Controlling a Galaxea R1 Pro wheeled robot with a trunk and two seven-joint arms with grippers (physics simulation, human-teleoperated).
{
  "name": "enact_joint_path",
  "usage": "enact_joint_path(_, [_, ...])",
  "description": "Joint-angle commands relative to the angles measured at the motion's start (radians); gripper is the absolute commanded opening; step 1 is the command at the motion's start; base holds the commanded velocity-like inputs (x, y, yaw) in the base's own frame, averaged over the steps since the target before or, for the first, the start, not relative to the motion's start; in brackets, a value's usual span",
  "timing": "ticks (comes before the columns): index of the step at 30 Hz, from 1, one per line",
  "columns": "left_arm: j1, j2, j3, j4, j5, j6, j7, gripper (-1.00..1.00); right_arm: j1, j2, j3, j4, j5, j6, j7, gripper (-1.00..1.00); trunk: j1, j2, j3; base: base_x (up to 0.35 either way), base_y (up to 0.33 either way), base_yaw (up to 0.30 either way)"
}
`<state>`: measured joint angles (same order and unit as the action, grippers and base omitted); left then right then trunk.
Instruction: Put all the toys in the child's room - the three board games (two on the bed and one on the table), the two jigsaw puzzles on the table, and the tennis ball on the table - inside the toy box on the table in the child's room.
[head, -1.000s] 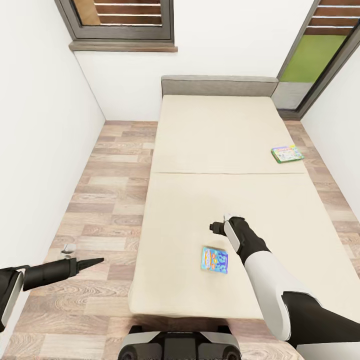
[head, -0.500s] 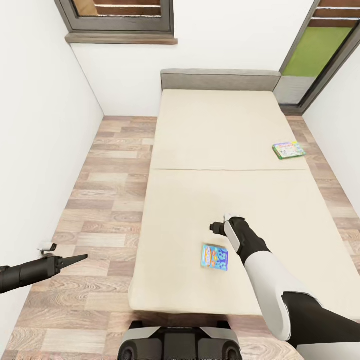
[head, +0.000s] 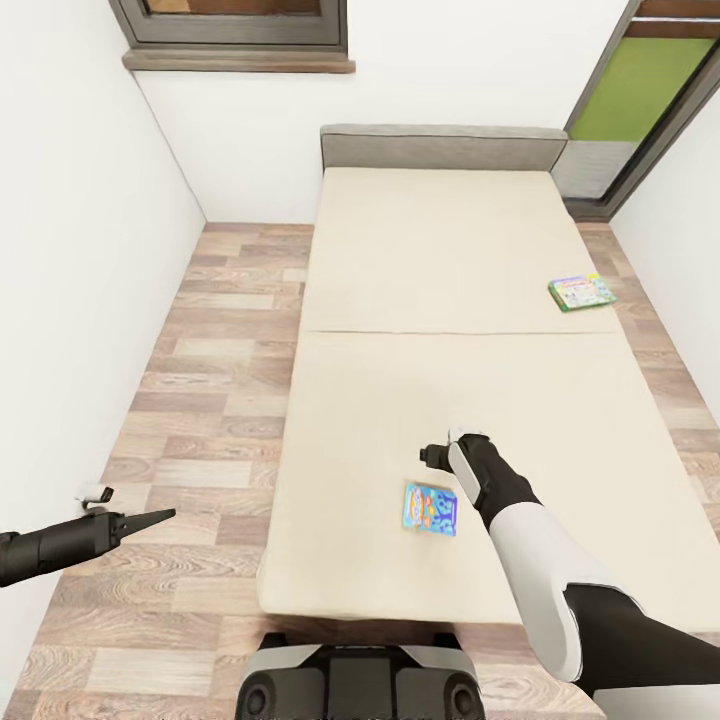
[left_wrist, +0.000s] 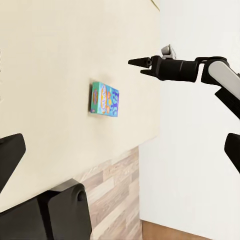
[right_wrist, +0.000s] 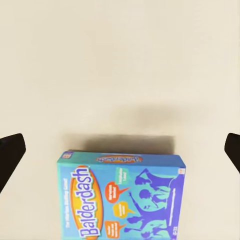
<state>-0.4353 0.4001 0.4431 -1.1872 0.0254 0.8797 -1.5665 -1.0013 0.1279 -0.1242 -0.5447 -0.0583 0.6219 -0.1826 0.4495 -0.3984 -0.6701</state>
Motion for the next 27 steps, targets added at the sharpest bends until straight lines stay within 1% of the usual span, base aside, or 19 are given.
enact_joint_path(1, [0.0,0.0,0.0,0.0,-0.001,0.011,-0.004,1.0,0.0,0.001,-0.004,-0.001,-0.006,0.003,-0.006,1.0,0.0,-0.002,-0.003,0.0,0.0,0.0])
enact_joint_path(20, [0.0,0.0,0.0,0.001,-0.005,0.01,-0.002,1.0,-0.003,-0.001,-0.005,-0.006,-0.009,0.021,-0.003,1.0,0.0,-0.002,-0.034,0.0,0.0,0.0])
enact_joint_path(27, [0.0,0.0,0.0,0.001,-0.007,0.01,0.0,1.0,-0.007,-0.002,-0.005,-0.01,-0.008,0.042,-0.003,1.0,0.0,-0.002,-0.046,0.0,0.0,0.0])
